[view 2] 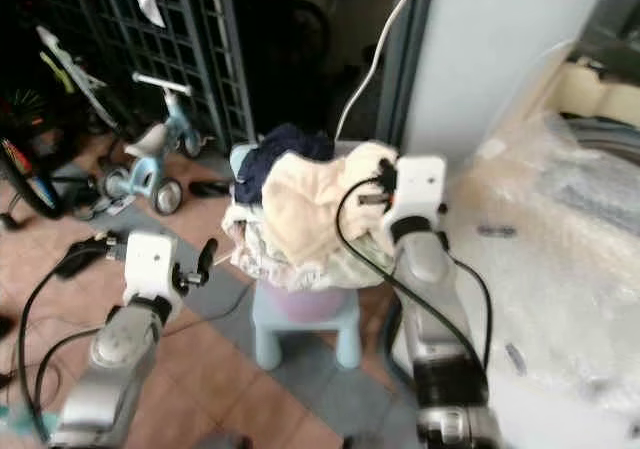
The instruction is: Clothes washing
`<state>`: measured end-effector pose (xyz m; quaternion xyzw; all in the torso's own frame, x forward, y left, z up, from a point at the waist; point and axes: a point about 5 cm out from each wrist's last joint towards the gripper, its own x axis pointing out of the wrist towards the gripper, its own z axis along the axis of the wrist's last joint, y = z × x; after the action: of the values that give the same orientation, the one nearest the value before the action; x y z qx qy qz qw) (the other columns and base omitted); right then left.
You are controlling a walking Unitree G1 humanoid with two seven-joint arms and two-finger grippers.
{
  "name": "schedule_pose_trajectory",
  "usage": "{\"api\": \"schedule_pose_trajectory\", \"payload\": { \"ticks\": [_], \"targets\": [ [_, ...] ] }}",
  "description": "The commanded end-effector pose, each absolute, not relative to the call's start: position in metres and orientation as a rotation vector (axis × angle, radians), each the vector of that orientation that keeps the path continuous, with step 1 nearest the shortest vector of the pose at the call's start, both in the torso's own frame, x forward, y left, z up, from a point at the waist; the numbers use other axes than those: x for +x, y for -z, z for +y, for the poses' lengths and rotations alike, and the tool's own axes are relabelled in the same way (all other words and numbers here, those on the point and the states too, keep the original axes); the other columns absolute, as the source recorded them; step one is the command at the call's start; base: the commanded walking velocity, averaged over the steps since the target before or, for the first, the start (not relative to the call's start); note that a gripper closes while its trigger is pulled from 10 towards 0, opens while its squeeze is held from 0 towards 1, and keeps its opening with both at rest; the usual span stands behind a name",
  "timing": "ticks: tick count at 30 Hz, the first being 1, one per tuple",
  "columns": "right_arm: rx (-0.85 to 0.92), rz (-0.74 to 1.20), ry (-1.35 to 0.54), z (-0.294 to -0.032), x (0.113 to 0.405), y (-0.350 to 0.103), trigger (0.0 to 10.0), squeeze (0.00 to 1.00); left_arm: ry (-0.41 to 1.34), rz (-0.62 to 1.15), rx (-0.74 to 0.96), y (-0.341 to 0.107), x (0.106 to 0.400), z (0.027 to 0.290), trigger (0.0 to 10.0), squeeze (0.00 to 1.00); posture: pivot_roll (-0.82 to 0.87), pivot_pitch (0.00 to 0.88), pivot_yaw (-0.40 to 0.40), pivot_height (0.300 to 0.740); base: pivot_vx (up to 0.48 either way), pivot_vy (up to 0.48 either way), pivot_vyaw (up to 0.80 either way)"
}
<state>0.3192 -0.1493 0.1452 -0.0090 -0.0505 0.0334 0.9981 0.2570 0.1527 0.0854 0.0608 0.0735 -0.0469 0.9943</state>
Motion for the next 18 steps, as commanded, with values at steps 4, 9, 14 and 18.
{"api": "schedule_pose_trajectory", "payload": {
  "ticks": [4,9,14,18],
  "targets": [
    [-0.013,-0.135,-0.084,-0.143,0.3234,-0.1549,10.0,0.0,0.095,0.134,0.112,-0.0874,0.2548,0.1566,10.0,0.0,-0.01,0.0,0.018,0.74,0.0,-0.258,-0.4],
    [-0.015,-0.137,-0.086,-0.1428,0.3233,-0.1548,10.0,0.0,0.095,0.134,0.113,-0.087,0.2559,0.1562,10.0,0.0,-0.01,0.0,0.018,0.74,0.0,-0.431,-0.71],
    [-0.014,-0.137,-0.085,-0.1431,0.3235,-0.155,10.0,0.0,0.098,0.135,0.11,-0.0868,0.2568,0.1563,10.0,0.0,-0.01,0.0,0.019,0.74,0.0,-0.446,-0.19],
    [-0.013,-0.139,-0.084,-0.1434,0.3237,-0.155,10.0,0.0,0.097,0.135,0.108,-0.0865,0.2568,0.1563,10.0,0.0,-0.01,0.0,0.02,0.74,0.0,-0.451,0.0]
  ]
}}
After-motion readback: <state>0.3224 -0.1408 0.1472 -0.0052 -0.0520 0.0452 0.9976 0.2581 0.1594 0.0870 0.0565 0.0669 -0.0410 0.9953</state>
